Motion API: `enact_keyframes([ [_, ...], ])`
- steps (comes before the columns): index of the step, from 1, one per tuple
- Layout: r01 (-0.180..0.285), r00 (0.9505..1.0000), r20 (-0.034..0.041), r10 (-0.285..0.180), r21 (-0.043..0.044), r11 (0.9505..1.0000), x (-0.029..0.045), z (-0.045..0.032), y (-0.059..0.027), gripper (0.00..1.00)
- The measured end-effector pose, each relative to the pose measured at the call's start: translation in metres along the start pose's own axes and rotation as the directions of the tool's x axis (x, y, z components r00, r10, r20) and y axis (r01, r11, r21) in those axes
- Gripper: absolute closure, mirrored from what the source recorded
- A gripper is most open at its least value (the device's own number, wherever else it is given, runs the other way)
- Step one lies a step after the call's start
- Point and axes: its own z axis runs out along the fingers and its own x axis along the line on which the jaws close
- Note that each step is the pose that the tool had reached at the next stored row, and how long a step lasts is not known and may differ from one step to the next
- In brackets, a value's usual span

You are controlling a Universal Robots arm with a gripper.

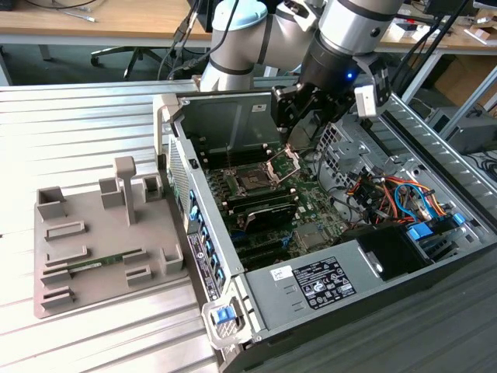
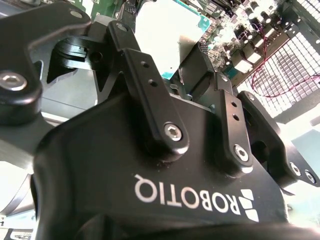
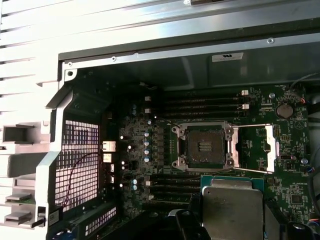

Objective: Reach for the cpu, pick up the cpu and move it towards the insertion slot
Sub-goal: 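Pick up the cpu and move it towards the insertion slot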

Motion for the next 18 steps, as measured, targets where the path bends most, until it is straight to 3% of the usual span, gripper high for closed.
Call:
enact_keyframes([
  [18, 0.000, 1.0000, 0.0000, 0.000, 0.0000, 1.0000, 0.0000, 0.0050, -0.0004, 0.45],
])
